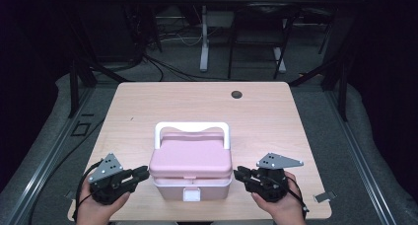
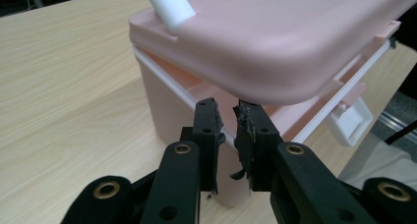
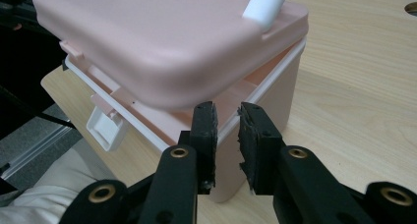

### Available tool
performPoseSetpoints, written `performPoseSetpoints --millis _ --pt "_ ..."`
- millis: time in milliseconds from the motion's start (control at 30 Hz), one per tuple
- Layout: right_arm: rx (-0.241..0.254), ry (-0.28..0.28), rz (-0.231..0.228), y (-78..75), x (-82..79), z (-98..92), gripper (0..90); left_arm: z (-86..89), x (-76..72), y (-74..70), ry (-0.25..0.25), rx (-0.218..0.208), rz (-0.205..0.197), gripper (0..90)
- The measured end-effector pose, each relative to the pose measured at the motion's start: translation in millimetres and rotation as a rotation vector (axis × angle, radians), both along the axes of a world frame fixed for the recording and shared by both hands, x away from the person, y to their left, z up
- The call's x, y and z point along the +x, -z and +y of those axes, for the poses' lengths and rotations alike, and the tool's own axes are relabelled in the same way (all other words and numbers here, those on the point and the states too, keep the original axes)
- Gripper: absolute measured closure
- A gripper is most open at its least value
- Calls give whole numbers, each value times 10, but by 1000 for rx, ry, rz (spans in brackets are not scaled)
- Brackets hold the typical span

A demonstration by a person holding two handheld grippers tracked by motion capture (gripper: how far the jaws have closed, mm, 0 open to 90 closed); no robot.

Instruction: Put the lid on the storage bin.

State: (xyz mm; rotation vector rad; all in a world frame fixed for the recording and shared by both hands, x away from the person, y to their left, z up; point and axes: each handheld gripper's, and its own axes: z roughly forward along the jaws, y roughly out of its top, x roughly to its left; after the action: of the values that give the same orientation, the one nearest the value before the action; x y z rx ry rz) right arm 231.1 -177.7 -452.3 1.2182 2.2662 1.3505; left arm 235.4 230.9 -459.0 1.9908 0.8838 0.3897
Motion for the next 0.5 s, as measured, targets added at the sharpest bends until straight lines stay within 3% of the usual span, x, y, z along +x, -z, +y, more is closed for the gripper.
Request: performPoseSetpoints --millis 333,500 --pt "13 19 5 22 15 -40 758 86 32 29 -27 -12 2 739" --pt "18 25 -2 25 19 -52 741 105 50 40 -38 -17 -1 675"
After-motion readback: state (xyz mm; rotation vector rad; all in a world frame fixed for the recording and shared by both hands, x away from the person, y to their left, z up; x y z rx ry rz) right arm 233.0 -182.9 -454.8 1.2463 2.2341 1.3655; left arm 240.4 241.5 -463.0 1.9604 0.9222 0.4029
